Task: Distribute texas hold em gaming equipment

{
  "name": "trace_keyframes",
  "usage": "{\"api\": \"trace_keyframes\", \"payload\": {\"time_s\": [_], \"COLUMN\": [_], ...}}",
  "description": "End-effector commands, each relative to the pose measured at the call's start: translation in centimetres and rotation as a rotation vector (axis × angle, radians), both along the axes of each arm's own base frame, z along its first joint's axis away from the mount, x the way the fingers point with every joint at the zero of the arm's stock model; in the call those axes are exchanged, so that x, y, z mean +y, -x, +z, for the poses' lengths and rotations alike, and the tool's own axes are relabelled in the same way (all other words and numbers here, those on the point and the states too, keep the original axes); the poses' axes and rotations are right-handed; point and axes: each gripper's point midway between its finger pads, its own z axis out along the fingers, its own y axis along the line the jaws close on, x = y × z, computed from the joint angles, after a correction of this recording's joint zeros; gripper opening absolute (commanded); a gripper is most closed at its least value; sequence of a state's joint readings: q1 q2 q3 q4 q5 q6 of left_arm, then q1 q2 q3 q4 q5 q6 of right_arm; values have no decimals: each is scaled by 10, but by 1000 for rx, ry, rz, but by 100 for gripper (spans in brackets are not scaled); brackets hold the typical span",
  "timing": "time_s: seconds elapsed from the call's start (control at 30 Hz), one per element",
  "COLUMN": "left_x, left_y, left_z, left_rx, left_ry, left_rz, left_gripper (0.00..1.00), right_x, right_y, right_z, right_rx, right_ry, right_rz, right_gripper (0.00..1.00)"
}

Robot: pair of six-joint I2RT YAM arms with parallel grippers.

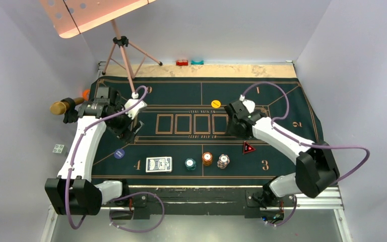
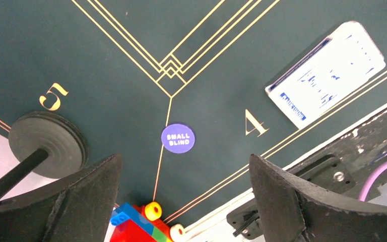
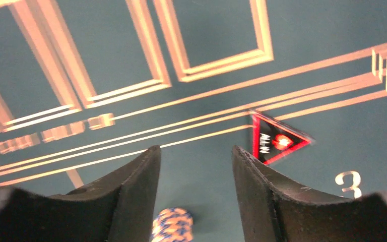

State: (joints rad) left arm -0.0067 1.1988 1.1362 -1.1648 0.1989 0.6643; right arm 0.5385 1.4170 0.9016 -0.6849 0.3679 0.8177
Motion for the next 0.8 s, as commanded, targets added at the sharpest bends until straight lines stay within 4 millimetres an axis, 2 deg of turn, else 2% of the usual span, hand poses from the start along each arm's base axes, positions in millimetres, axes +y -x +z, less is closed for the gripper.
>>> {"api": "trace_keyframes", "payload": {"time_s": [0.0, 0.07, 0.13, 0.3, 0.4, 0.53, 0.63, 0.77], "left_x": [-18, -25, -32, -46, -51, -50, -47, -44], "left_y": [-16, -15, -12, 2, 13, 21, 18, 11], "left_z": [25, 29, 31, 31, 22, 11, 10, 9], "left_rx": [-87, -83, -67, -19, 20, 36, 1, -19], "left_ry": [123, 167, 209, 282, 304, 288, 275, 262], "left_rz": [69, 86, 88, 65, 29, 7, 12, 47], "left_gripper": [100, 100, 100, 100, 100, 100, 100, 100], "right_x": [60, 87, 112, 168, 187, 201, 210, 217], "right_y": [-36, -38, -34, -13, 3, 22, 41, 69], "right_z": [90, 117, 134, 146, 140, 123, 110, 91], "right_rx": [-248, -300, -329, -348, -354, -310, -277, -217], "right_ry": [-102, -115, -114, -198, -195, -218, -214, -153], "right_rz": [235, 338, 440, 679, 784, 868, 946, 1051], "right_gripper": [62, 69, 74, 78, 80, 81, 81, 88]}}
